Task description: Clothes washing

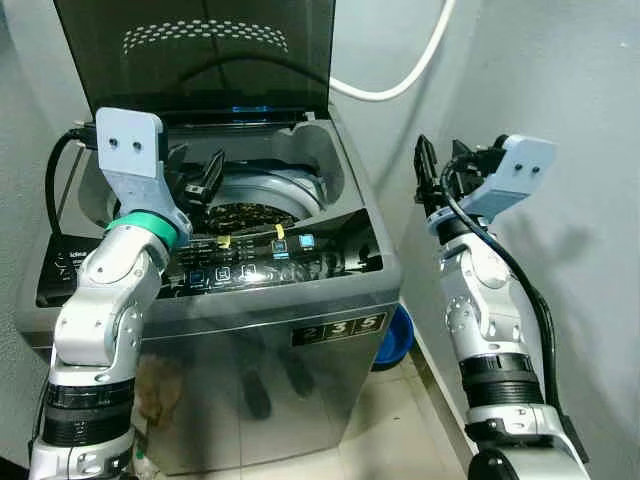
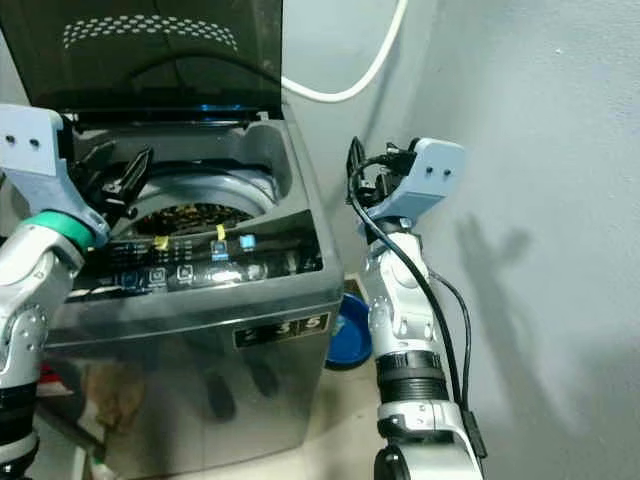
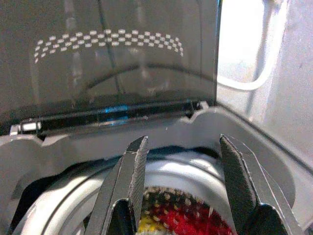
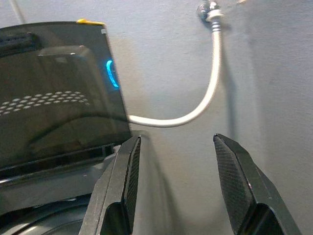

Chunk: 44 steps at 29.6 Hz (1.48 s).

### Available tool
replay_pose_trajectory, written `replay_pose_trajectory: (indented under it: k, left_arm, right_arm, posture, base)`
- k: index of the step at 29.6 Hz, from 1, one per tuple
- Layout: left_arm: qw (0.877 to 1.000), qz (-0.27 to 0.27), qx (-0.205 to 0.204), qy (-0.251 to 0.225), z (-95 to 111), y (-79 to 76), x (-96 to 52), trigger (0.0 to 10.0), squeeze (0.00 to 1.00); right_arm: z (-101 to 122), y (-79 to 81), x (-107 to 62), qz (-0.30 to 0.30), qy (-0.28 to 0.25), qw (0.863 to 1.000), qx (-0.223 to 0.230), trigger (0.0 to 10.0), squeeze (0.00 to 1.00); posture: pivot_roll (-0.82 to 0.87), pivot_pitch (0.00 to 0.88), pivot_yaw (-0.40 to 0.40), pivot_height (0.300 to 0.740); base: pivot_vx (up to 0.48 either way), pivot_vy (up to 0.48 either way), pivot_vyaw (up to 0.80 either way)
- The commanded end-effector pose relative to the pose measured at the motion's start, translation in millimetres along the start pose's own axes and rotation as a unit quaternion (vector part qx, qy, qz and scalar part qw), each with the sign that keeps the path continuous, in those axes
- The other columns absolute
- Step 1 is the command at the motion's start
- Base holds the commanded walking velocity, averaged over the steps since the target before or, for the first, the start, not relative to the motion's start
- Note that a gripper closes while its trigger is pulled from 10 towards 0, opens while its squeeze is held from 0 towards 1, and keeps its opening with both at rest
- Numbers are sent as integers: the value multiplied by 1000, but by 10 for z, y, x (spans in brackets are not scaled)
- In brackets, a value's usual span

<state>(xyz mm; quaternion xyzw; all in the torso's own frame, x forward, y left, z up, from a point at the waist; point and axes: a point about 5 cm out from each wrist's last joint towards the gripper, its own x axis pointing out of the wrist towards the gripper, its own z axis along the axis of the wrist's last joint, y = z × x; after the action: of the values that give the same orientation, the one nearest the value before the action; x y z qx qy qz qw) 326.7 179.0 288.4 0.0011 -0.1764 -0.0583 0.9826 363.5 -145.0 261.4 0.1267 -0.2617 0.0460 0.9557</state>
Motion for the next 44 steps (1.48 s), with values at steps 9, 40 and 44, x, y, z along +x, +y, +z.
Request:
replay_pose_trajectory:
  k: [9,40,44]
  left_arm:
    - [1000,13,-1,-6,-30,0,22,10000,0]
    - [1000,13,-1,-10,-48,-22,44,10000,0]
    - [1000,12,-1,-10,-50,-24,52,10000,0]
  right_arm:
    - [26,19,-47,5,12,1000,-12,10000,0]
    - [67,82,-64,23,1,999,-25,10000,0]
    - [82,83,-64,22,-4,1000,-19,10000,0]
  posture:
    - [93,0,35,740]
    - [94,4,37,740]
    - [92,3,40,740]
  base:
    - [0,0,0]
    - [0,0,581]
    - [0,0,0]
